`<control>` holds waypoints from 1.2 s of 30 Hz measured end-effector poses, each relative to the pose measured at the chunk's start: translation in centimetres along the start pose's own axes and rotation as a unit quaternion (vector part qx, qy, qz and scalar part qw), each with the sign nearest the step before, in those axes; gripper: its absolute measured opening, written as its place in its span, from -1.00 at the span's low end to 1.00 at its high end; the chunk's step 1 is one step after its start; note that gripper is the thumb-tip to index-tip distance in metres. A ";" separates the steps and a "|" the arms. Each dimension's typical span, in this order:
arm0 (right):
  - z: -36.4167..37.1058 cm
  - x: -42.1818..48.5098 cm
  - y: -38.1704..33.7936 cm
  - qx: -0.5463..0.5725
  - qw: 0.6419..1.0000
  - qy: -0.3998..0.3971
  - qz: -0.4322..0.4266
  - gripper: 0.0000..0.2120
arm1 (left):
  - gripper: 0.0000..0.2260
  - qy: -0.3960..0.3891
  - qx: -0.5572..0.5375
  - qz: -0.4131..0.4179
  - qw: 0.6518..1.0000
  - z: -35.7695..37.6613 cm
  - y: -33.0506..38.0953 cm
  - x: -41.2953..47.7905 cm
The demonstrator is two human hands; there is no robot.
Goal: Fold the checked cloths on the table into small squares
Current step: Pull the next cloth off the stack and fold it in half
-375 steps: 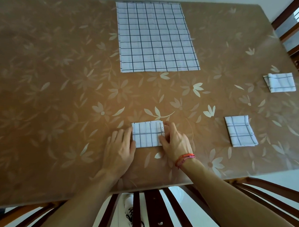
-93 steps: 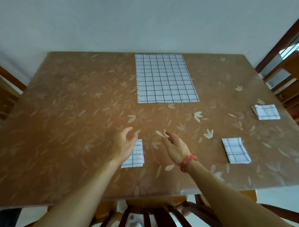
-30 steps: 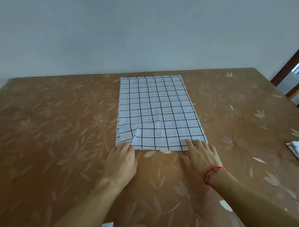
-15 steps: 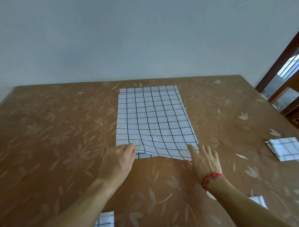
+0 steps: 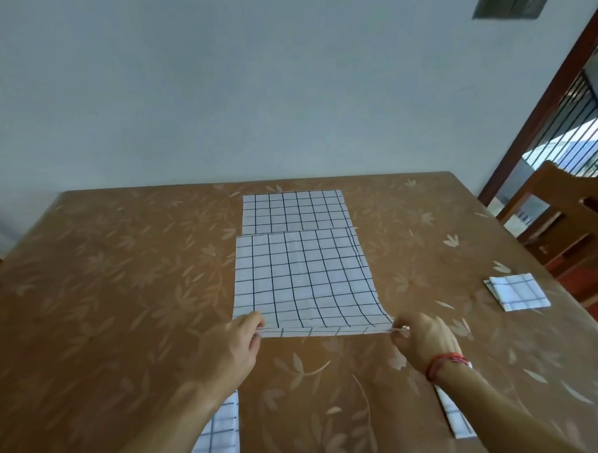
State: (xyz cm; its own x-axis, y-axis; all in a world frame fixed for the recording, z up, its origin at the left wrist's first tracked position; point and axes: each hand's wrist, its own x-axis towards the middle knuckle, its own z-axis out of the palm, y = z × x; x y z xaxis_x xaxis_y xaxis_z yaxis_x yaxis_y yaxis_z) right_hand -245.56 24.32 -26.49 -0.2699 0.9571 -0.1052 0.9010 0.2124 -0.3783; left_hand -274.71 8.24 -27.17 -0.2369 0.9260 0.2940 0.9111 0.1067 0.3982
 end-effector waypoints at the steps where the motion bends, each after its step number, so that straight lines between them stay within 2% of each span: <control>1: -0.3 -0.8 0.2 0.014 1.000 -0.011 0.007 -0.88 | -0.79 -0.005 -0.003 -0.002 1.000 -0.1 0.2 -0.7; 3: -0.8 -2.6 0.6 0.027 0.999 -0.022 0.016 -0.83 | -0.79 -0.014 -0.006 -0.005 1.000 -0.3 0.7 -1.9; 6: -1.6 -4.7 1.1 0.040 0.999 -0.016 0.018 -0.94 | -0.79 -0.017 -0.004 -0.003 1.000 -0.9 1.5 -3.2; 11: -1.9 -6.2 1.9 0.059 0.998 -0.011 0.022 -0.94 | -0.82 -0.024 0.011 0.009 1.000 -2.0 2.8 -4.3; 16: -2.3 -5.8 1.6 0.096 0.994 -0.014 0.041 -0.84 | -0.88 -0.010 0.008 -0.001 1.000 -2.4 3.0 -3.7; 20: -3.3 -4.3 0.1 0.164 0.984 0.017 0.067 -0.62 | -0.90 0.019 0.021 0.000 1.000 -2.5 2.4 -1.9; 22: -3.6 -3.0 -0.7 0.189 0.978 0.030 0.084 -0.58 | -0.90 0.029 0.023 0.004 0.999 -2.4 2.3 -1.0; 26: -3.5 0.7 -1.9 0.173 0.981 0.029 0.084 -0.69 | -0.81 0.032 0.028 -0.002 0.999 -1.2 2.1 0.4; 31: -1.7 5.7 -2.8 0.162 0.984 0.030 0.067 -0.83 | -0.71 0.023 0.068 0.085 0.994 1.3 3.8 -0.3; 36: 0.3 10.3 -3.2 0.162 0.983 0.022 0.084 -0.82 | -0.67 -0.072 0.078 0.138 0.985 6.9 4.5 -3.5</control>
State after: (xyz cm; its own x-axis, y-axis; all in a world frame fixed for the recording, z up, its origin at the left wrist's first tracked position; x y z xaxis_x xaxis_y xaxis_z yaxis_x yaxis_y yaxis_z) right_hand -251.33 33.42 -26.58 -0.1060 0.9824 -0.1540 0.7745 -0.0155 -0.6324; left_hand -267.47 7.97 -32.42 0.0677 0.9682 0.2407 0.9775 -0.1127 0.1785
